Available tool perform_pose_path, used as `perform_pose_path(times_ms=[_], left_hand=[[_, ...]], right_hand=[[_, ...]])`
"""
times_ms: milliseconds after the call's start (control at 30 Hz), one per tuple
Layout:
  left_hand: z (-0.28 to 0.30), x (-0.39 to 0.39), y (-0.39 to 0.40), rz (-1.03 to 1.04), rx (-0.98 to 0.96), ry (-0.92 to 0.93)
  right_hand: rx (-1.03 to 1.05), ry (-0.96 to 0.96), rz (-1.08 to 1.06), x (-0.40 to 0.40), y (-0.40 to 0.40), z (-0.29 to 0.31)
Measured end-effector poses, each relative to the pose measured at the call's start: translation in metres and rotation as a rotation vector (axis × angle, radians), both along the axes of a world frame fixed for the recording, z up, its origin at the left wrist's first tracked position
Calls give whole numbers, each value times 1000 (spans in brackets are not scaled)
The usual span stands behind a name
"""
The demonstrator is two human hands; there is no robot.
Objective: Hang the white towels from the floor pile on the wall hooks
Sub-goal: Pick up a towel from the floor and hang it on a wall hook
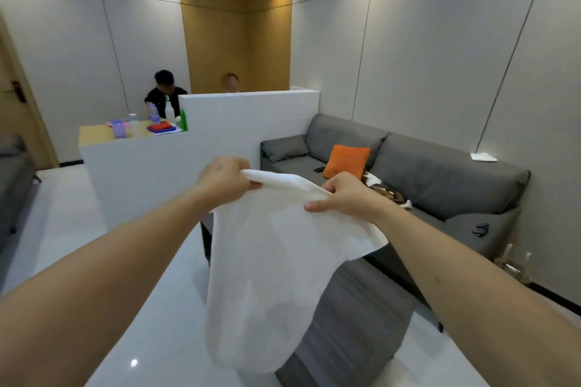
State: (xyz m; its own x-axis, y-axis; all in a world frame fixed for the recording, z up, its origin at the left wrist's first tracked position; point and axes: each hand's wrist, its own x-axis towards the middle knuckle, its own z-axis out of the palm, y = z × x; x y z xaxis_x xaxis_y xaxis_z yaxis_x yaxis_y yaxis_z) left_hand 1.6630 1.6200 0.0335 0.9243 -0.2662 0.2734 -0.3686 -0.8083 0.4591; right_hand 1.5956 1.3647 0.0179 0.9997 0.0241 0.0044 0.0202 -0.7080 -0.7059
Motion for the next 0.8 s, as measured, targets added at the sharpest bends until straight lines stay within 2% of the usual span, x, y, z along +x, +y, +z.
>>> perform_pose_path(times_ms=[100,167,267,400,500,667,800], left_hand=[[-2,34,0,137,26,-62],[-4,57,1,225,-3,-75],[-4,84,0,324,0,-57],[5,117,-10,436,134,-17],[15,140,-20,495,85,-55],[22,187,-34,550,64,-83],[19,240,-38,571,24,-101]], right_hand=[[-248,29,79,58,-9,2],[-299,-17,92,96,-18,2],[-223,-102,101,154,-37,7],[-181,-153,92,221,-61,18],[-109,-183,115,261,-75,31],[147,-327,41,325,-90,49],[128,-375,-25,386,-90,48]])
